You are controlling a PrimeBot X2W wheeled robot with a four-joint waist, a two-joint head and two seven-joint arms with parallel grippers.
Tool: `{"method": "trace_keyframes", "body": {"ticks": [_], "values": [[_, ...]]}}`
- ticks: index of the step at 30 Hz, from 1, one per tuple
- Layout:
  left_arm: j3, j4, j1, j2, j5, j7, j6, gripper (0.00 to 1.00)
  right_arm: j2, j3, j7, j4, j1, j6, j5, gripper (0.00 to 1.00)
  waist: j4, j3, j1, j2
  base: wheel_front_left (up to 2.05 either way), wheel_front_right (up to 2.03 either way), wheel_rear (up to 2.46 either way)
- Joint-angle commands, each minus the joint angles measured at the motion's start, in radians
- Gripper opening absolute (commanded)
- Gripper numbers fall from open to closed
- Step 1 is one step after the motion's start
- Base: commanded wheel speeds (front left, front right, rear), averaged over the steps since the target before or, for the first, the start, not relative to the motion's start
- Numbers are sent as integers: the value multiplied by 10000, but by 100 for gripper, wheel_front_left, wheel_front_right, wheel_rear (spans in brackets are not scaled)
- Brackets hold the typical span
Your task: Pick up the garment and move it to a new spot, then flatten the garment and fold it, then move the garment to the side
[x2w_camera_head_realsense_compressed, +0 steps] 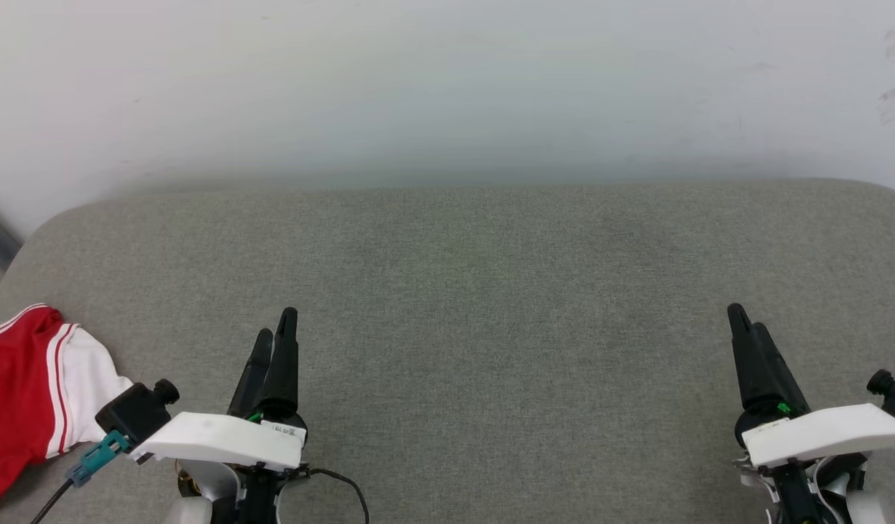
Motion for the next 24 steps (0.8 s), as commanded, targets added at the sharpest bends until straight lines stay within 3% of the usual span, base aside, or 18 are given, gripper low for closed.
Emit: {"method": "trace_keyframes", "body": {"ticks": [1, 10, 24], "values": [[-121, -164, -190, 23, 720, -142, 12, 100, -44, 56, -82, -266, -179, 0, -695, 100, 6, -1, -1, 0, 0, 0, 0], [-410, -146, -183, 49, 2713, -437, 158, 100, 0, 83, -91, -558, -28, 0, -2444, 100, 14, 1, -1, 0, 0, 0, 0], [-726, -141, -199, 148, 4623, -812, 411, 100, 44, 91, -129, -762, 61, 0, -4300, 100, 2, 26, -1, 0, 0, 0, 0]]}}
